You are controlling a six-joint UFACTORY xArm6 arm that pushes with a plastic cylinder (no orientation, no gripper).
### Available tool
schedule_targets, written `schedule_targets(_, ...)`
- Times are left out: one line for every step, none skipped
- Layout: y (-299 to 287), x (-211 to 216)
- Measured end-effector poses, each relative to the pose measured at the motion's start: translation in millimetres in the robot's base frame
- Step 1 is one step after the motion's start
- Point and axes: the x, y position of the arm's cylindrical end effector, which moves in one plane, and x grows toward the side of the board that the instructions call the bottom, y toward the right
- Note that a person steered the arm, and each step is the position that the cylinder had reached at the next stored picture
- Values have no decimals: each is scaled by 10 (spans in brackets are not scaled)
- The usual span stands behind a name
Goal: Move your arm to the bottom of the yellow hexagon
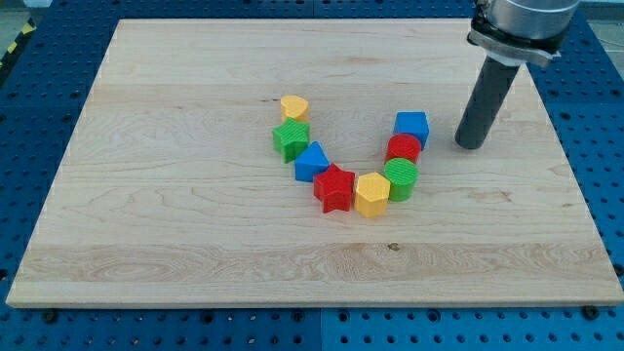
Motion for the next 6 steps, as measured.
schedule_targets(0,254)
schedule_targets(0,491)
schedule_targets(0,791)
schedule_targets(-56,1126)
schedule_targets(-304,1383)
schedule_targets(-870,1404)
